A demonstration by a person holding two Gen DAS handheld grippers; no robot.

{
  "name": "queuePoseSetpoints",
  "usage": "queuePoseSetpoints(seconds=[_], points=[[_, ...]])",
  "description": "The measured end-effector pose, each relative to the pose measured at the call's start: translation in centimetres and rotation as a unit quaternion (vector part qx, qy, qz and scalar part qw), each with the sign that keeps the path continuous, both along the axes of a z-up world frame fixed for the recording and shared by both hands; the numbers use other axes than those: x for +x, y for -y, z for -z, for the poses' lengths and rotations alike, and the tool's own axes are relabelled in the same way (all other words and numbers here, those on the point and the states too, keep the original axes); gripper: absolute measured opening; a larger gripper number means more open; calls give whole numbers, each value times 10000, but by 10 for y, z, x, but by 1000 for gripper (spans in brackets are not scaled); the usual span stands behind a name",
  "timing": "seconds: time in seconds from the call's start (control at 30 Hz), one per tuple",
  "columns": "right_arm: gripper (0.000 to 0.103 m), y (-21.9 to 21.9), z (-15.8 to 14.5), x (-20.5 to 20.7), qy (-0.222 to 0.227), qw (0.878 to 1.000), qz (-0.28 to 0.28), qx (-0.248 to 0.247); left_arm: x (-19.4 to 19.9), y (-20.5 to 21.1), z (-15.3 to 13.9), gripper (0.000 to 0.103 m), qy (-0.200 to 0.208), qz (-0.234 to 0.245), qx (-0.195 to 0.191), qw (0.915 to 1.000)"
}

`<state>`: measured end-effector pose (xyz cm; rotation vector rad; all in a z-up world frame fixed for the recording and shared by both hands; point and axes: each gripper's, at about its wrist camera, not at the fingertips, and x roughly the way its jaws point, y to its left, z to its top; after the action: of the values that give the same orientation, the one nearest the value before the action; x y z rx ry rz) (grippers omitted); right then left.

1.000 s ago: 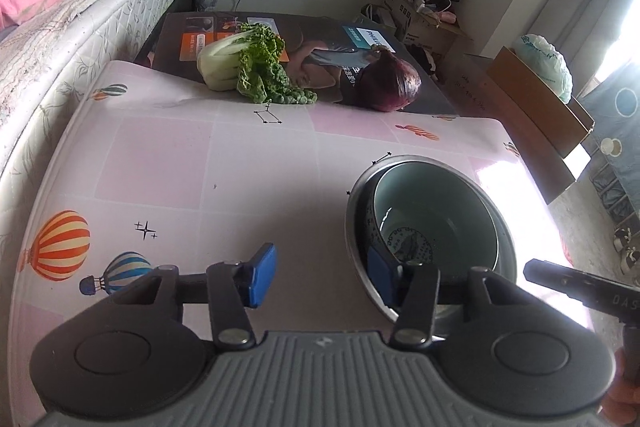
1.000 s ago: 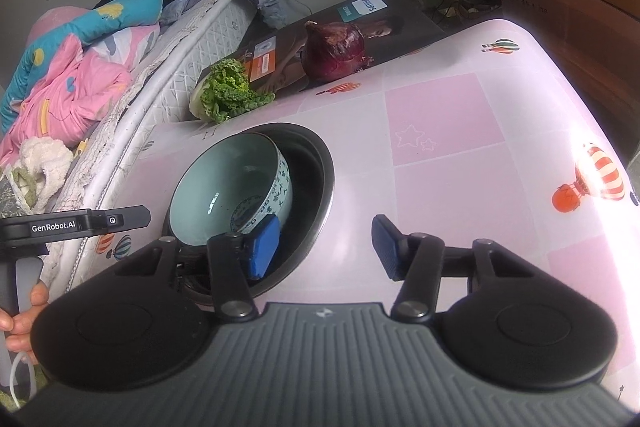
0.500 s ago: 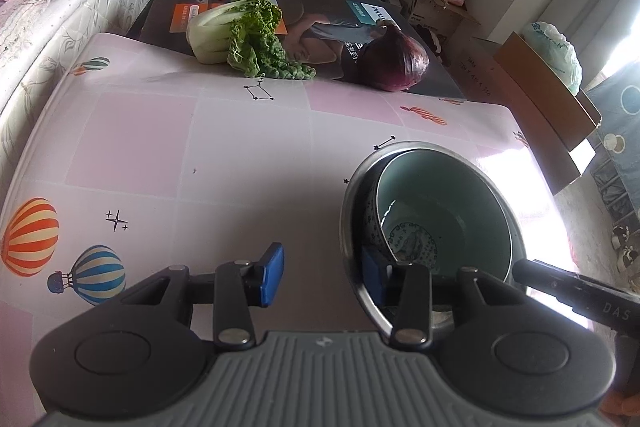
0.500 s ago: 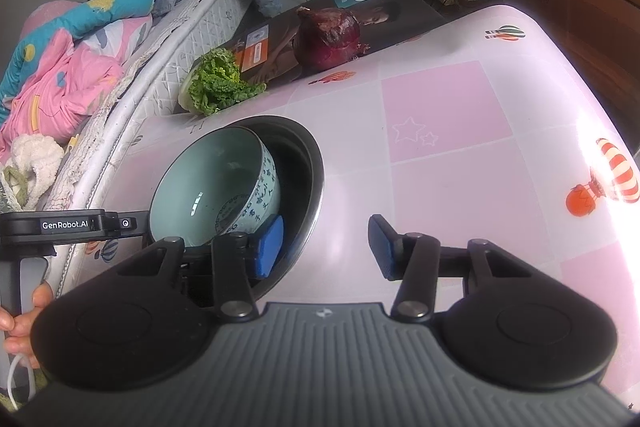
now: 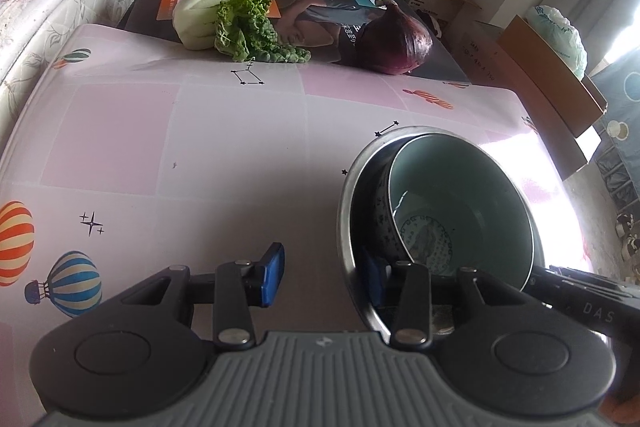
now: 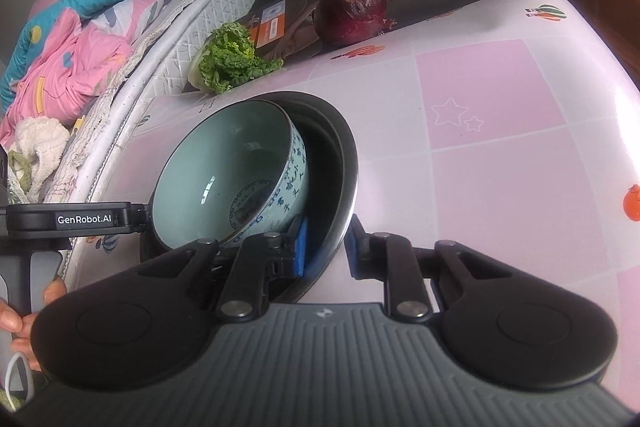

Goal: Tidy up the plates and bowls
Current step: 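Lift and carry the steel bowl with the green bowl over the white plate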

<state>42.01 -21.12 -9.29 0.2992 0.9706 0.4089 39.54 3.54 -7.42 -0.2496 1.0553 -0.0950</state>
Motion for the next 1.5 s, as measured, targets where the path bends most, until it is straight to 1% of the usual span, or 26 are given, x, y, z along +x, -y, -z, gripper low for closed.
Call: queuePoseSetpoints(seconds=[0.1,0.2,0.3,0.37,0.43,0.5,0.57,0.63,0.77,1.2,1.5], points=[[18,2,1,2,-13,10000,26,54,-1,4,-1,40,75,102,103,9999],[18,4,2,3,-4,10000,50,75,-1,12,-3,34,159,271,276,9991],[18,5,3,4,26,9999,79,87,-4,21,-5,27,292,477,533,9970],[18,5,4,4,67,9999,97,92,-5,25,-6,21,348,557,584,9961],[18,5,5,4,118,9998,107,93,-6,28,-5,17,394,643,630,9952],[18,5,5,3,167,9998,104,92,-7,31,-6,18,429,703,748,9938],[15,4,3,1,239,9996,66,99,-8,33,-6,18,463,756,841,9925],[15,2,2,-1,305,9995,28,6,-9,33,-6,18,497,775,870,9919],[15,3,2,-1,314,9995,0,7,-10,35,-6,18,509,777,913,9915],[15,3,-1,-4,367,9993,-13,-5,-15,36,-8,18,543,745,950,9912],[15,4,-9,-8,466,9989,-16,-11,-19,35,-15,18,632,717,944,9909]])
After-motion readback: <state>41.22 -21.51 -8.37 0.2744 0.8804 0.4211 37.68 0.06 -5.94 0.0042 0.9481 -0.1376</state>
